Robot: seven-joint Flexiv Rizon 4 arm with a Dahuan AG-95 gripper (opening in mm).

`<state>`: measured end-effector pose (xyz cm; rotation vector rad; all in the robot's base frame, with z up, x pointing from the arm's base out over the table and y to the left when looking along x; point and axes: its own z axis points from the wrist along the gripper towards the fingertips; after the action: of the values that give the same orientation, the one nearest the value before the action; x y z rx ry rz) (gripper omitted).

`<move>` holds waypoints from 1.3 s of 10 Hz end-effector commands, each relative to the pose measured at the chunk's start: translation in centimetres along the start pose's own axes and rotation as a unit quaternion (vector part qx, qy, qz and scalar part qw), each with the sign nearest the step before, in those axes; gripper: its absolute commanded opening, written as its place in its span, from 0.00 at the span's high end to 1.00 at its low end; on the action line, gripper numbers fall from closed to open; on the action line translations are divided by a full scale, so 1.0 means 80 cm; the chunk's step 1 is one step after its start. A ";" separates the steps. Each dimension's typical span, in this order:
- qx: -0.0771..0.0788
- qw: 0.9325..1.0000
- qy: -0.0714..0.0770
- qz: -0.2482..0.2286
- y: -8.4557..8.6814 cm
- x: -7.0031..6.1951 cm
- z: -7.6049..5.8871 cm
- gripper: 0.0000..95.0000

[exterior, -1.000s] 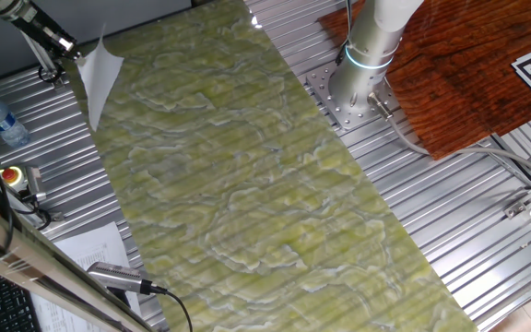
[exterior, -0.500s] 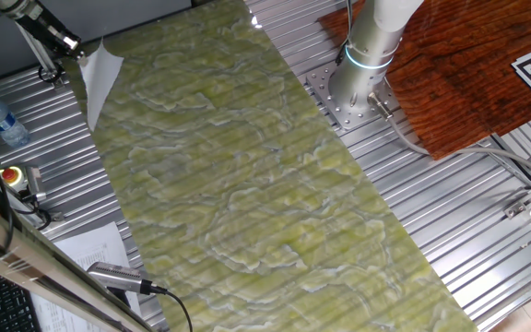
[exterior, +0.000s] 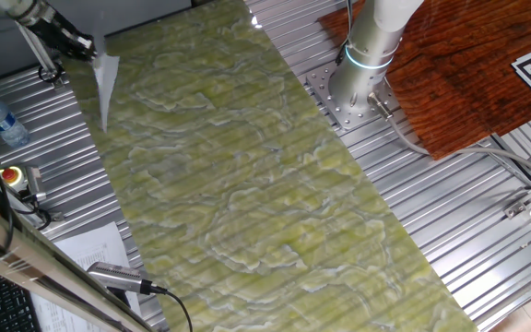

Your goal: Flip over and spread out the paper that is laid flat on the table

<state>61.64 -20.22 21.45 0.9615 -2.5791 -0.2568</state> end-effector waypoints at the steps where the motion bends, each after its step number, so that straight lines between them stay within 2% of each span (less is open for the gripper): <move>1: -0.010 0.994 -0.026 0.106 0.003 -0.001 0.012 1.00; 2: -0.021 0.993 -0.027 0.117 0.004 -0.001 0.014 1.00; 3: -0.022 0.992 -0.027 0.121 0.004 -0.001 0.015 1.00; 6: -0.056 0.987 -0.036 0.149 0.004 0.000 0.022 1.00; 10: -0.048 0.988 -0.039 0.144 0.005 0.000 0.020 1.00; 12: -0.042 0.991 -0.038 0.122 0.005 0.000 0.020 1.00; 13: -0.035 0.993 -0.034 0.106 0.005 0.000 0.020 1.00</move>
<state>60.52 -19.60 20.77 0.5330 -2.6713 -0.3815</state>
